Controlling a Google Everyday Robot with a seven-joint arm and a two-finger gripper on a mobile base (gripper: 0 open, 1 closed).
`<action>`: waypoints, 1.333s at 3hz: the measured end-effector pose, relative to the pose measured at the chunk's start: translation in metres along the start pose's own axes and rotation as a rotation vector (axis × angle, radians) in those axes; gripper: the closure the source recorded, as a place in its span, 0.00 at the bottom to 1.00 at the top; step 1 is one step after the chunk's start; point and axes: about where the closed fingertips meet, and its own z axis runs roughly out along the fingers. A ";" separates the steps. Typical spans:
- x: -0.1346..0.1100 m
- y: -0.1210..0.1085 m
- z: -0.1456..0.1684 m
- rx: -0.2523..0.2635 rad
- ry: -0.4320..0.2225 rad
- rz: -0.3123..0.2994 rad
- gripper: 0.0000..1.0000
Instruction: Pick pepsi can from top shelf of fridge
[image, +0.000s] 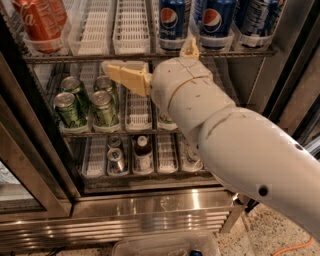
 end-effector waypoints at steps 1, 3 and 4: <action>-0.002 -0.005 0.006 0.019 -0.015 -0.007 0.00; -0.001 -0.022 0.014 0.070 -0.021 -0.045 0.19; 0.002 -0.032 0.016 0.099 -0.018 -0.062 0.23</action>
Offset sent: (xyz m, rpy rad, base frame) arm 0.0276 -0.0181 0.0029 -0.0150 -0.0412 -0.0799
